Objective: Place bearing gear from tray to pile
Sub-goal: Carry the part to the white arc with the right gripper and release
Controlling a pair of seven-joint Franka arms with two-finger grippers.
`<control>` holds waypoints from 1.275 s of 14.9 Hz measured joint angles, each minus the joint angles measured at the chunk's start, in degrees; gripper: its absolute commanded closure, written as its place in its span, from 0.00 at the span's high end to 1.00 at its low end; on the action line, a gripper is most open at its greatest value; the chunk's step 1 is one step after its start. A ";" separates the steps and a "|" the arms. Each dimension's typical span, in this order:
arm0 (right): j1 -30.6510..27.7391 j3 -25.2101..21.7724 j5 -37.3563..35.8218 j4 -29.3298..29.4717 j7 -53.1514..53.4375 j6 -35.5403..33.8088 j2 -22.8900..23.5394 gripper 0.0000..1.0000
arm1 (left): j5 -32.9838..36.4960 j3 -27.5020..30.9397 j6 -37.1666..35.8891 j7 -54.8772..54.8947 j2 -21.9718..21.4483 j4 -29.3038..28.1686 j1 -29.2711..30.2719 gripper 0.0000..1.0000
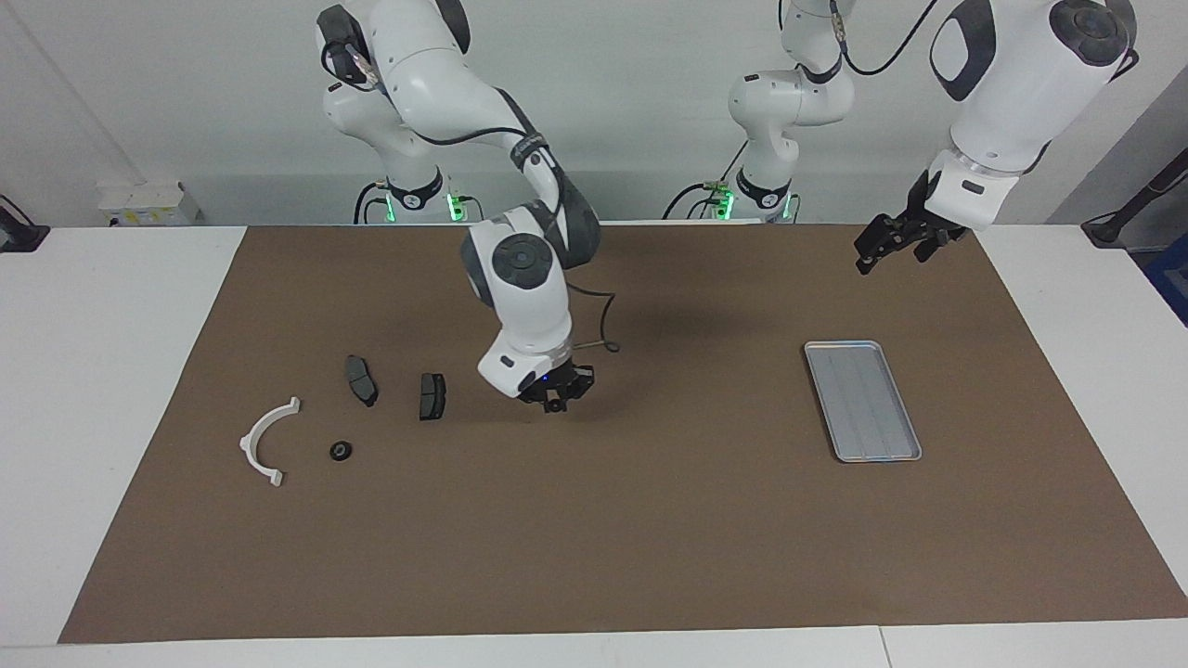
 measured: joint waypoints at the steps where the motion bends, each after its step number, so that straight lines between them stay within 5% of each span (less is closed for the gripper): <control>1: -2.78 -0.06 0.02 0.60 -4.28 -1.63 -0.79 0.00 | 0.00 -0.01 0.00 0.00 0.00 0.00 0.00 1.00; 6: -16.18 -0.12 0.23 0.41 -26.23 -4.22 -1.95 0.00 | 0.00 -0.01 0.00 0.00 0.00 0.00 0.00 1.00; 19: -19.54 -0.01 0.28 -10.16 -35.99 7.15 -1.88 0.00 | 0.00 -0.02 0.00 0.00 0.00 0.00 0.00 1.00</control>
